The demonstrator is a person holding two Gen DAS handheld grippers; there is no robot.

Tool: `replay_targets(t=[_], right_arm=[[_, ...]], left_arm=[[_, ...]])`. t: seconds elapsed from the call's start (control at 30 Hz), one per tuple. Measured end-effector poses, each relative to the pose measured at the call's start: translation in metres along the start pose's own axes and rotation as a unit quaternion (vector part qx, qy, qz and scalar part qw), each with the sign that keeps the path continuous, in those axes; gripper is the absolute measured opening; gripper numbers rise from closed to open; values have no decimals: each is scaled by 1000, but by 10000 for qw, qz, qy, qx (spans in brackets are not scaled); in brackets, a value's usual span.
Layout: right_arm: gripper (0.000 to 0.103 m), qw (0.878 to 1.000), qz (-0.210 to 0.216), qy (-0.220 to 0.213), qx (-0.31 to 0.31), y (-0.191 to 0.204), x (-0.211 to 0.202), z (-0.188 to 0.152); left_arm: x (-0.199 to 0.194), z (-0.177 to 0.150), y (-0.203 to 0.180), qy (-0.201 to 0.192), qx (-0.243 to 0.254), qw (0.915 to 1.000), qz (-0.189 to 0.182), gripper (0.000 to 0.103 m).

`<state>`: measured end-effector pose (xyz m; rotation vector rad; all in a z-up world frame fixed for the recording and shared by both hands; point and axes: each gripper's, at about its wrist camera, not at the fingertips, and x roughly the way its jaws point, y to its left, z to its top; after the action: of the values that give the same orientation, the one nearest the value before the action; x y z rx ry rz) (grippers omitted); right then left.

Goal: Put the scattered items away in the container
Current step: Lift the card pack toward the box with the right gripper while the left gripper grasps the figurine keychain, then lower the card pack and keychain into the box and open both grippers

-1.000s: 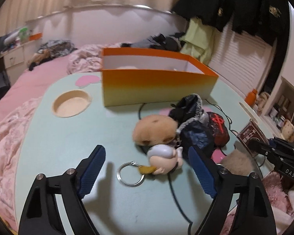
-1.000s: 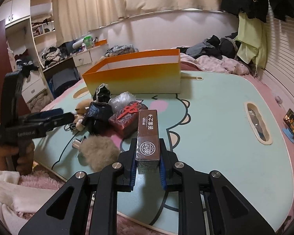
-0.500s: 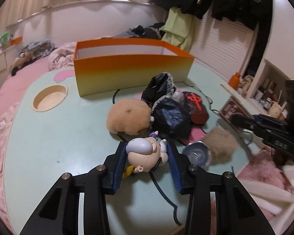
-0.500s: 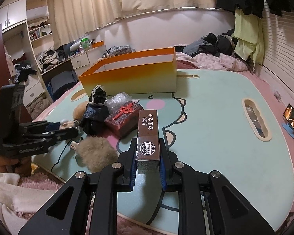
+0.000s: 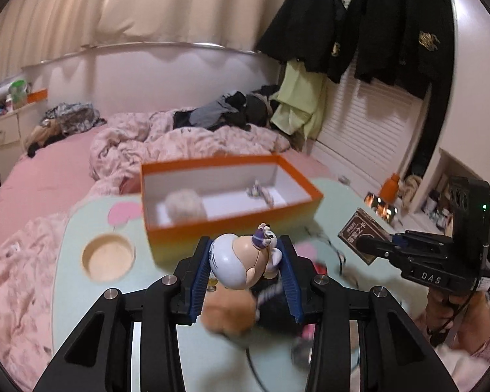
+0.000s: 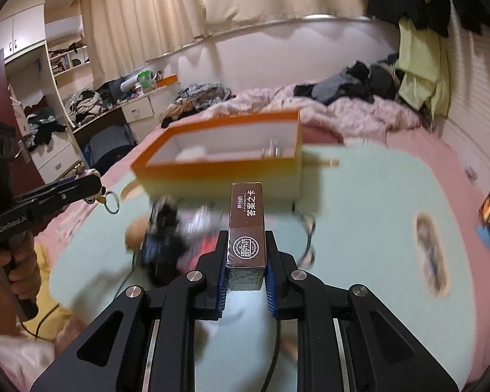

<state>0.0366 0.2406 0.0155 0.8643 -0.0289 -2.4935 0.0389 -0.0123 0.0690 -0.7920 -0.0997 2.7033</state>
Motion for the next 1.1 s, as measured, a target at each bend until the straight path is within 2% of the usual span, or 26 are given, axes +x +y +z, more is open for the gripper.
replay_targets(t=[0.1, 0.27, 0.4, 0.7, 0.9, 0.97, 1.0, 1.03, 1.1], right_arm=[[20, 9997, -127, -33, -220, 3, 9, 27], [20, 9958, -414, -139, -805, 13, 30, 74], [20, 9949, -536, 35, -853, 12, 56, 96], [20, 9917, -661, 513, -974, 15, 108, 98], [20, 9917, -716, 586, -894, 10, 128, 103], [21, 9920, -702, 575, -878, 10, 131, 105], [22, 9918, -732, 582, -869, 10, 132, 106], [27, 9915, -803, 580, -840, 11, 132, 106], [42, 9919, -890, 489, -769, 11, 127, 105]], left_arm=[[19, 24, 3, 11, 13, 9999, 152, 39], [59, 59, 18, 184, -210, 9995, 157, 39], [88, 72, 23, 391, -195, 9986, 307, 39], [123, 64, 31, 710, -148, 9958, 554, 39], [140, 63, 40, 870, -229, 9938, 648, 39], [140, 64, 43, 894, -380, 9937, 552, 45], [136, 64, 44, 816, -449, 9944, 500, 57], [129, 64, 43, 679, -479, 9955, 458, 68], [115, 65, 40, 416, -430, 9970, 488, 78]])
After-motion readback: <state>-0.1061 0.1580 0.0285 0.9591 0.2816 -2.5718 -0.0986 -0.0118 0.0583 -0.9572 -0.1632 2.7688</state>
